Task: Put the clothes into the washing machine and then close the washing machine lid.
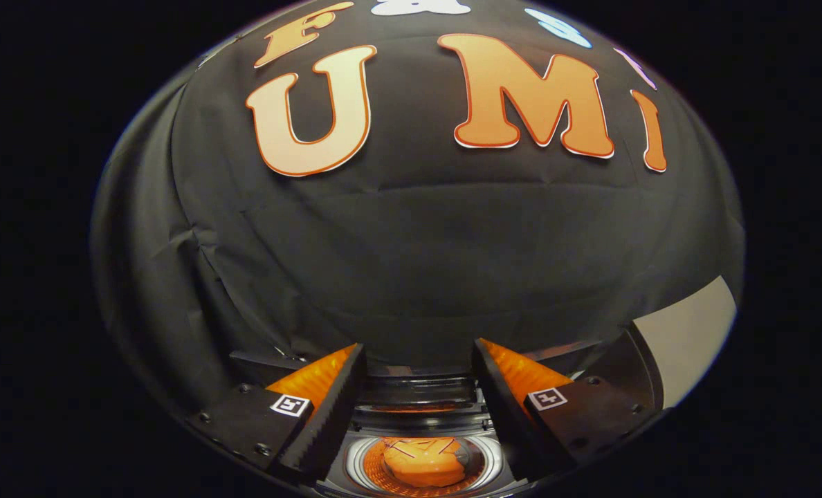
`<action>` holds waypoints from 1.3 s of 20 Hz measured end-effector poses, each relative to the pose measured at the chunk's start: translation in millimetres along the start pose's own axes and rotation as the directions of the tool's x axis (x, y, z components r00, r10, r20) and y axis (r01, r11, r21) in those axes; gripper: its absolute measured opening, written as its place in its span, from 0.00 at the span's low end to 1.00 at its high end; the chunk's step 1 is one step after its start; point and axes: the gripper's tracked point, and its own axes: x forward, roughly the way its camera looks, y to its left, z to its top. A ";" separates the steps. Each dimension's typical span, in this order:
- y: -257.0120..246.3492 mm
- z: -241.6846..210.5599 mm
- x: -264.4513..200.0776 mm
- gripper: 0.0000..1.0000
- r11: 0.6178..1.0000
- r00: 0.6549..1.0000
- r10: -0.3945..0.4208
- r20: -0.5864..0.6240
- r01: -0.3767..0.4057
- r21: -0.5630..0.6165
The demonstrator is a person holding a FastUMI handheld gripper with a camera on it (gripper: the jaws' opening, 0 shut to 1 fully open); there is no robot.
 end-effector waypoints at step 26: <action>-4.6 -67.5 -78.8 0.99 0.998 0.998 -0.001 0.058 0.004 -0.062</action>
